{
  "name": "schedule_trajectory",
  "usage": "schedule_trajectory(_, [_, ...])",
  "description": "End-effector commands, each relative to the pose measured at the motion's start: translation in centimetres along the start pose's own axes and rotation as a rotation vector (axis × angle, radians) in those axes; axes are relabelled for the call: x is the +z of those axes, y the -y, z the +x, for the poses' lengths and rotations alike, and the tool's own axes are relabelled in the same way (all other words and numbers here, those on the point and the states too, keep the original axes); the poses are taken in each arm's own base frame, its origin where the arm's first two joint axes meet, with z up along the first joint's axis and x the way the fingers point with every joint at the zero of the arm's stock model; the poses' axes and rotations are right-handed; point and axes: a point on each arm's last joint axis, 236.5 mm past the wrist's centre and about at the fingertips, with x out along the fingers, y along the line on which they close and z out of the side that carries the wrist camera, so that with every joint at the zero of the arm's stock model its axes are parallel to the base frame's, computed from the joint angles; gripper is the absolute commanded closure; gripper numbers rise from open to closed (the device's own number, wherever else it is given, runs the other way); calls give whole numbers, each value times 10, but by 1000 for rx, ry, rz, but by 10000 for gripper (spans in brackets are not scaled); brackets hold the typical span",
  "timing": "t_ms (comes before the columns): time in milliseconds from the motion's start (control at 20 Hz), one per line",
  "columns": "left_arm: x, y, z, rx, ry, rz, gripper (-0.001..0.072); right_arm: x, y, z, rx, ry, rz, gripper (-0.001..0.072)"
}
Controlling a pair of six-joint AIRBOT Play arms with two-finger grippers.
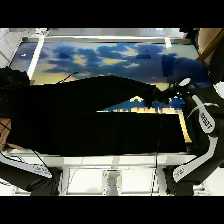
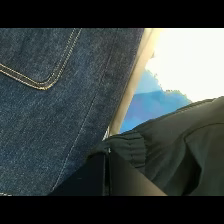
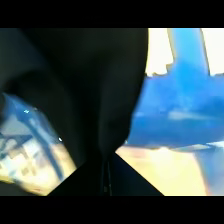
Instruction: Fold the clothes and pants, and hang the long-sleeved shirts on hangers.
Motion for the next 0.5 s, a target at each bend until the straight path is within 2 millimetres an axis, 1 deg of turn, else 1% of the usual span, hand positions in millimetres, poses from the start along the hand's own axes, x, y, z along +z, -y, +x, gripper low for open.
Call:
schedule_trajectory(0, [1,-1,-1,2,5,-2,687,36,-4,-66,-36,129,-60,707])
schedule_trajectory(50, [2,-1,-1,2,9,-2,687,52,-3,-95,-61,198,-63,708])
schedule_trajectory(100, [3,-1,-1,3,14,-2,687,65,-1,-118,-85,255,-64,708])
schedule_trajectory(150, [4,-1,-1,2,16,-2,687,75,-1,-136,-101,297,-68,708])
schedule_trajectory(200, [4,0,-1,1,16,1,687,81,-2,-146,-112,321,-80,708])
schedule_trajectory(250, [4,1,0,0,16,2,687,84,0,-148,-125,332,-88,708])
schedule_trajectory(300, [4,4,0,-4,15,5,687,82,3,-143,-142,317,-95,708])
schedule_trajectory(450, [3,11,2,-10,9,18,688,72,24,-109,-205,231,-98,708])
